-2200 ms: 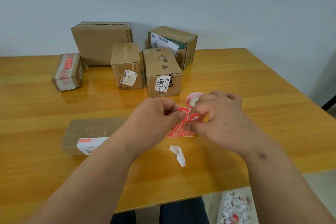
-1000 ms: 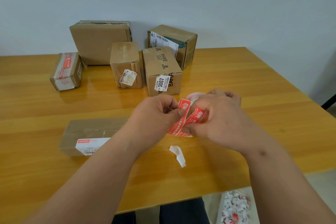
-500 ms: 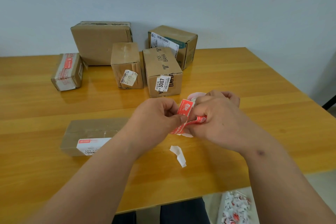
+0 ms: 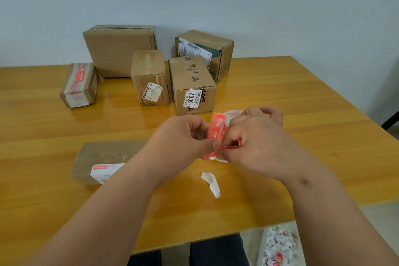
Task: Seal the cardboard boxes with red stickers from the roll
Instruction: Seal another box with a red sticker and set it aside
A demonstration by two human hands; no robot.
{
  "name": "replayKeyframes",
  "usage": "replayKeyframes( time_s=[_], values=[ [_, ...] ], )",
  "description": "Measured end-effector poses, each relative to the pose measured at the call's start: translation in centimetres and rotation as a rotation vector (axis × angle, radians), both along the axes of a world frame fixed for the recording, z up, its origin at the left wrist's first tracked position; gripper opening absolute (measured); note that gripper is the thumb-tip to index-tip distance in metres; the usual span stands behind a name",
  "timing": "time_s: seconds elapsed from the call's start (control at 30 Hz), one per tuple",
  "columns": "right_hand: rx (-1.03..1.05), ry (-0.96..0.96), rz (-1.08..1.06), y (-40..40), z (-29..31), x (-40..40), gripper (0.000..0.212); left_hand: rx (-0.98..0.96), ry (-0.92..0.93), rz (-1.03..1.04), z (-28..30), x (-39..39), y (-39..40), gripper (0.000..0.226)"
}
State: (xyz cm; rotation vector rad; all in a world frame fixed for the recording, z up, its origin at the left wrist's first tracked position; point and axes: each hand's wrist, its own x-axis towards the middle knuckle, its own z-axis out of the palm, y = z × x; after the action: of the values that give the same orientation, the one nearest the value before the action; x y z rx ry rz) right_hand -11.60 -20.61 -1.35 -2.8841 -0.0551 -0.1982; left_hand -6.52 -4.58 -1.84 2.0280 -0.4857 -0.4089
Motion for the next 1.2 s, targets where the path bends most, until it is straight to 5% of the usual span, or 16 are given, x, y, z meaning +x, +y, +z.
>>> replayKeyframes(
  time_s=[0.67, 0.77, 0.97, 1.2],
  values=[
    [0.052, -0.012, -0.016, -0.5, 0.7, -0.9, 0.031, -0.180, -0.015, 0.273, -0.7, 1.4, 0.4, 0.011],
    [0.119, -0.025, 0.007, -0.3, 1.1, -1.0, 0.039, -0.261, 0.086, 0.236, -0.2, 1.1, 0.6, 0.014],
    [0.314, -0.090, 0.041, 0.9, 1.1, -0.9, 0.015, -0.371, 0.151, 0.201, 0.3, 0.4, 1.2, 0.017],
    [0.552, -0.107, 0.032, 2.4, 0.8, -1.0, 0.012, -0.512, 0.197, 0.196, 0.2, 0.1, 1.8, 0.021]
  ],
)
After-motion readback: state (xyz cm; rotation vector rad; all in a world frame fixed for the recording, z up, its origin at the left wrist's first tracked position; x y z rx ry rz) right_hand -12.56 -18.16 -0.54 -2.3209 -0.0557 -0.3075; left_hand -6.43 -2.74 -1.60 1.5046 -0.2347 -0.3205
